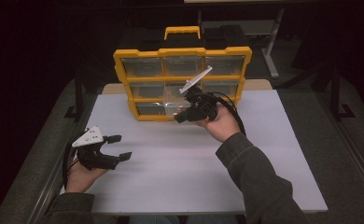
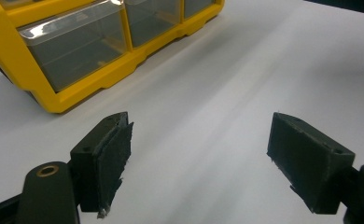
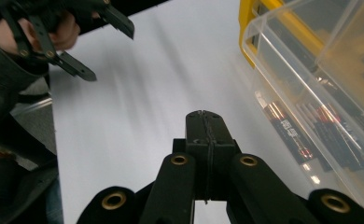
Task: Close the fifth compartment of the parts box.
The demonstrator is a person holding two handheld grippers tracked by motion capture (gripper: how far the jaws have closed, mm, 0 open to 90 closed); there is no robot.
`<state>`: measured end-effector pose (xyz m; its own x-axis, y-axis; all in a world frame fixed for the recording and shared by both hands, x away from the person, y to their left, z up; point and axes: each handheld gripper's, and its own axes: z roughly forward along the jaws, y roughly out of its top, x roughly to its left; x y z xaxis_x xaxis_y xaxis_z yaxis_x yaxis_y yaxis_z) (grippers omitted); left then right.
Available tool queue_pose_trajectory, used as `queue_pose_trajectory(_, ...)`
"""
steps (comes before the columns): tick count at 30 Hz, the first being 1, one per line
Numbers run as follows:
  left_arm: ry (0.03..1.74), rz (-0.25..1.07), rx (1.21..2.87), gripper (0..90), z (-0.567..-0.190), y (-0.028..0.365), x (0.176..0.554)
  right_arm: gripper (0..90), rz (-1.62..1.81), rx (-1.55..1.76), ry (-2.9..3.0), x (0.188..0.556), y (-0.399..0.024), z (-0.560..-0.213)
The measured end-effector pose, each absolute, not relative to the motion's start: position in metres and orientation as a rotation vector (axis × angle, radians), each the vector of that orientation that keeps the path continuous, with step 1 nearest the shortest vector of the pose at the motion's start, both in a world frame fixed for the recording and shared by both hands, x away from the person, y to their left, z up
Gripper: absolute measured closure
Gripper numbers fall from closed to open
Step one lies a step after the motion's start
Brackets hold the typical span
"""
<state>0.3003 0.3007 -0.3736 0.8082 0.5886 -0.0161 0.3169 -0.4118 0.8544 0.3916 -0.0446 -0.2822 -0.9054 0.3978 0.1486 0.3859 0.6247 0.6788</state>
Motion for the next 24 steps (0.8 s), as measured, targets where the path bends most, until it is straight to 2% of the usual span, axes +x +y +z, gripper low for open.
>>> queue_pose_trajectory(24,0.676,0.357,2.032,20.8,-0.374,0.3,0.3,89.3,1.134,0.685,2.806,0.411,-0.042,-0.285)
